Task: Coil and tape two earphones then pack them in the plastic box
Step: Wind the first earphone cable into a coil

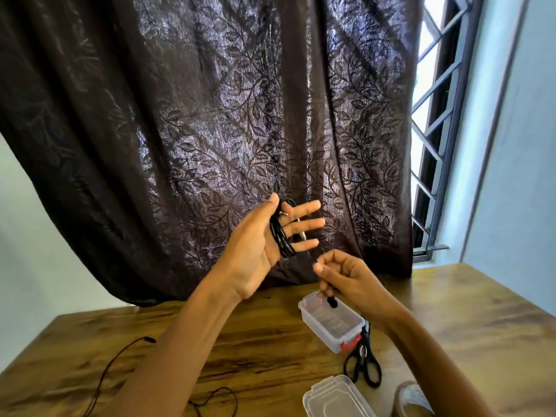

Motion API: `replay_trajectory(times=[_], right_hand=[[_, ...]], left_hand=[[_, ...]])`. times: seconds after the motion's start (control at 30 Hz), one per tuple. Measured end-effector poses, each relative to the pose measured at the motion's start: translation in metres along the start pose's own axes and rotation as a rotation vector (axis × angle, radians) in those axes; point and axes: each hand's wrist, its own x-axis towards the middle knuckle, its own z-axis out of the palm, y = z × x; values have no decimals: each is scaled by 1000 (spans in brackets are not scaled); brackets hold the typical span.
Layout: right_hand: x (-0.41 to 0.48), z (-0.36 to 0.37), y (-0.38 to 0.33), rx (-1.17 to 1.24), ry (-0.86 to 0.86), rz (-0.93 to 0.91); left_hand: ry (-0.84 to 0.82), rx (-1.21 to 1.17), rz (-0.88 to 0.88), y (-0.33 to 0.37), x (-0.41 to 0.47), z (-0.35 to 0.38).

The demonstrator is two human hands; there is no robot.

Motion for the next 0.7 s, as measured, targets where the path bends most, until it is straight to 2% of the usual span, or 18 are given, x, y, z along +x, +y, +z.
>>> replay_trajectory(times=[0.13,0.23,0.47,0.6,0.7], right_hand=[[-10,10,8,-63,29,39],[-18,17,6,-304,37,42],[-24,28,-22,-861,66,-307],[-26,31,-40,-927,13,-491],[-23,32,-56,-918,-41,-528]], left_hand=[[22,15,9,-10,4,-5],[77,41,34,-18,7,-9],[173,55,47,-33,14,-17],[142,107,23,-36,12,-19],[82,137,-43,-40,7,-17]])
